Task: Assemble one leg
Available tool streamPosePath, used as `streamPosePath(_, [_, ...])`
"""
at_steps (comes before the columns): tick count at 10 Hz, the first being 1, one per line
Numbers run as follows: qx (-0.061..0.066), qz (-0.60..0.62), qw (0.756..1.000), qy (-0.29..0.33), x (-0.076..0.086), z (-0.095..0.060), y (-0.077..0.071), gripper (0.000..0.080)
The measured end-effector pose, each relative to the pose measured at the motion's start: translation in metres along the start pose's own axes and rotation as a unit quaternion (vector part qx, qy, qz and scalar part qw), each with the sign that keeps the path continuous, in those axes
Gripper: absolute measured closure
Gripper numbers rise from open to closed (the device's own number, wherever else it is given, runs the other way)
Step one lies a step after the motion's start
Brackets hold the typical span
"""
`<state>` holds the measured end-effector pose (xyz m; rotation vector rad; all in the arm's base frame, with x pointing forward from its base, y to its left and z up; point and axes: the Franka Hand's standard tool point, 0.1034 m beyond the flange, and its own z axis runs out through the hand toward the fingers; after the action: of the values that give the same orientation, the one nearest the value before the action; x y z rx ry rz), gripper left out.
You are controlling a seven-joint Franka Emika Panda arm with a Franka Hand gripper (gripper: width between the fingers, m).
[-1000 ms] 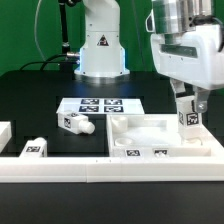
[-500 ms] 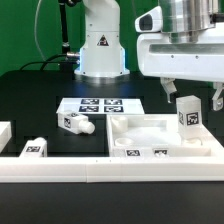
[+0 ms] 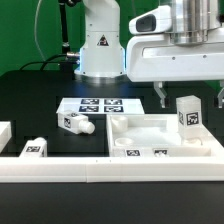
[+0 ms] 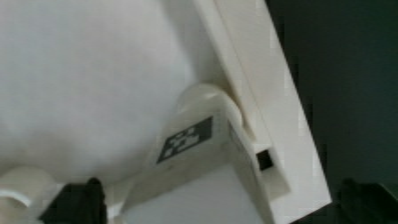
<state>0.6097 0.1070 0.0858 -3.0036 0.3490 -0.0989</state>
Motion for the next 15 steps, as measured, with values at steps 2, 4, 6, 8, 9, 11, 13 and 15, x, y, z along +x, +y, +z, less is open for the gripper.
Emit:
streamPosePath(2, [0.000,-0.065,0.998,0.000,0.0000,0.0008,0.0001,0.0151])
streamPosePath(4, [-0.001,-0.094,0.996,0.000,0.0000,0.0009,0.0003,0.0151])
streamPosePath(6, [-0.001,-0.093,0.996,0.000,-0.0001,0.0011,0.0004,0.0400])
streamPosePath(8, [0.000,-0.077,0.997,0.000,-0.0001,0.0011,0.0003,0.0515])
streamPosePath(9, [0.000,-0.078,0.997,0.000,-0.0001,0.0011,0.0003,0.0515])
streamPosePath(11, [0.000,-0.014,1.000,0.000,-0.0001,0.0013,0.0007,0.0515])
streamPosePath(13, [0.000,0.075,0.997,0.000,0.0002,0.0019,0.0011,0.0515])
streamPosePath(15, [-0.002,0.222,0.975,-0.001,-0.0002,0.0021,0.0017,0.0514])
